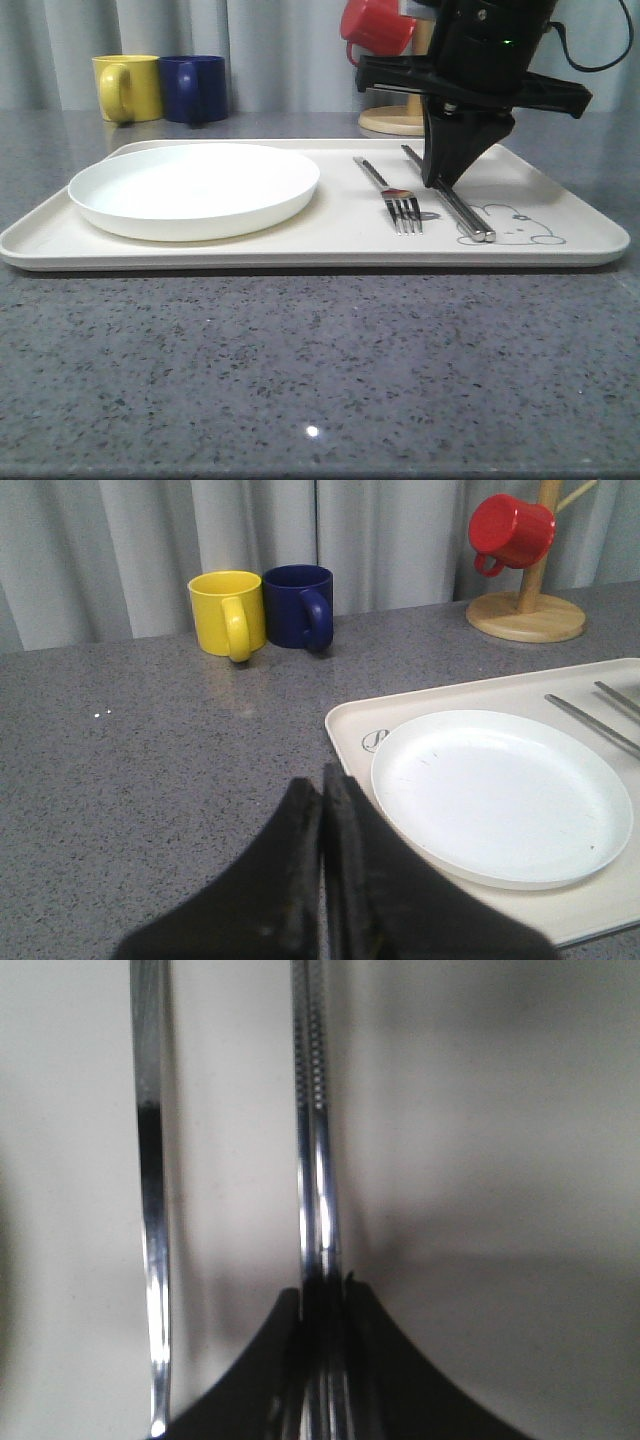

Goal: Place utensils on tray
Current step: 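Carry the chopsticks with the right gripper and lay them beside the fork, then move the right gripper back to the silver spoon and grasp it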

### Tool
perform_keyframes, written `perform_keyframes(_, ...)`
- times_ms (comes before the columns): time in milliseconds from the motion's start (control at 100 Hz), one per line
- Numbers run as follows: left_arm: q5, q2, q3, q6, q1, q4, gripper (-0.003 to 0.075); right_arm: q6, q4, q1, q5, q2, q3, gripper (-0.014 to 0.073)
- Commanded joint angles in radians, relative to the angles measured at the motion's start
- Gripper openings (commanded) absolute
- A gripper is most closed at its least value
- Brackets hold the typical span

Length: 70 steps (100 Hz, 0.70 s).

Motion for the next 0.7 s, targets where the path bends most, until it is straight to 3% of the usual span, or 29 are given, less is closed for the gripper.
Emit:
perform_keyframes(0, -0.069, 0.008, -0.028, 0.0, 0.003, -0.013, -0.0019, 0.0, -0.016, -0.002, -0.033, -0.047, -0.035, 0.0174)
perform_keyframes(230, -0.069, 0.008, -0.028, 0.0, 0.003, -0.013, -0.0019, -0.002, -0.017, -0.002, -0.033, -0.049, -0.035, 0.0305)
perform_keyframes(410, -0.069, 0.008, -0.028, 0.0, 0.003, -0.013, -0.0019, -0.084, -0.028, -0.025, -0.023, -0.095, -0.045, 0.0311)
perform_keyframes(530, -0.069, 0.008, -0.028, 0.0, 0.003, -0.013, -0.0019, -0.176, -0.028, -0.092, 0.042, -0.138, -0.07, 0.0311)
perform_keyframes(690, -0.069, 0.008, -0.028, 0.0, 0.003, -0.013, -0.0019, -0.314, -0.028, -0.26, 0.135, -0.186, -0.073, 0.0311)
